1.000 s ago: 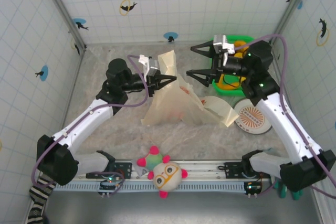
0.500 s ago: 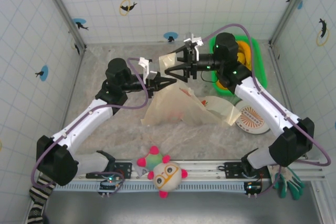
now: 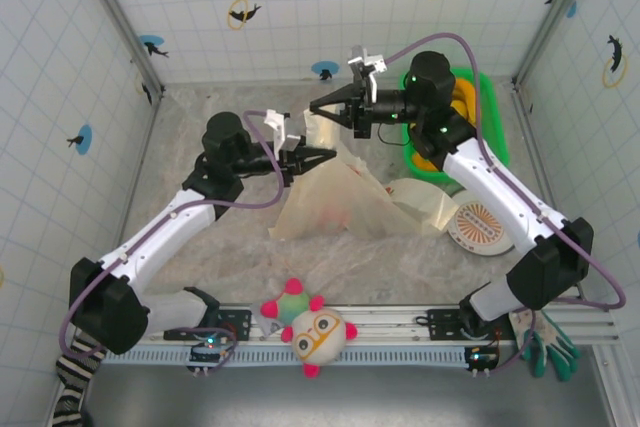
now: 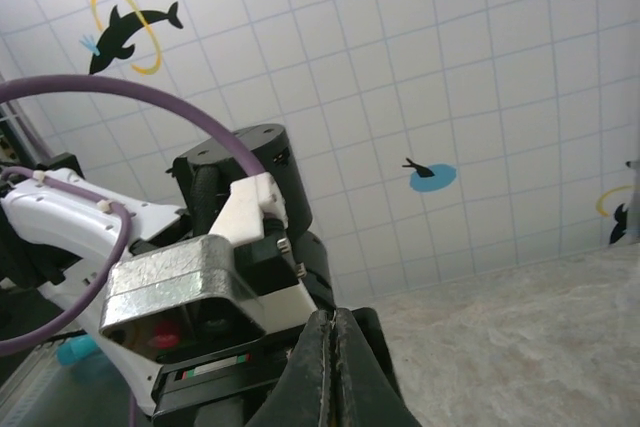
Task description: Place the fake fruits into the plastic bag and tie a complex knot
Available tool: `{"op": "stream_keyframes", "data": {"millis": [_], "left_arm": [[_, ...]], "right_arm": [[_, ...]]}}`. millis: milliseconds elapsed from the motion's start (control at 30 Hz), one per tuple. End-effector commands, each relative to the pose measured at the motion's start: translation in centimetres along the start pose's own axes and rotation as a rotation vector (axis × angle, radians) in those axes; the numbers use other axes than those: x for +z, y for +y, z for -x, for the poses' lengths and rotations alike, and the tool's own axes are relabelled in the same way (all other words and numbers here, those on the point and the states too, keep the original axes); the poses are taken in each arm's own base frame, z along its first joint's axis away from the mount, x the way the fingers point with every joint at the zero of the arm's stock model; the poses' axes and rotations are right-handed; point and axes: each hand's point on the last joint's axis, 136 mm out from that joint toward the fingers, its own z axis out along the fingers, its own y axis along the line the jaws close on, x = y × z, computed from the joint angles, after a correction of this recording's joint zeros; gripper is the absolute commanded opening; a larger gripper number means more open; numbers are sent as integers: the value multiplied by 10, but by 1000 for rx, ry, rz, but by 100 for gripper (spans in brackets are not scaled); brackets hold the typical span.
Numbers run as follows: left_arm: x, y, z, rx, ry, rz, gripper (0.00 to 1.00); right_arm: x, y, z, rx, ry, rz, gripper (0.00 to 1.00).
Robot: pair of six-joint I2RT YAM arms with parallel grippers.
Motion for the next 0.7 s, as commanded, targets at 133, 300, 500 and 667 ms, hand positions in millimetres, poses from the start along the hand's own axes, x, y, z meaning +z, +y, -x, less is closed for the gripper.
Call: {"op": "stream_keyframes", "data": {"millis": [133, 300, 500, 667], "left_arm": [[-1, -1, -16, -11, 13, 18, 24], [-3, -2, -24, -22, 24, 31, 30], [-8, -4, -47, -57, 41, 68, 30], [-11, -3, -63, -84, 44, 91, 30]], "right_arm": [[-14, 10, 38, -125, -60, -67, 0], [-19, 0, 43, -131, -81, -126, 0], [-17, -1, 45, -124, -95, -137, 0], [-17, -2, 46, -128, -112, -144, 0]]}}
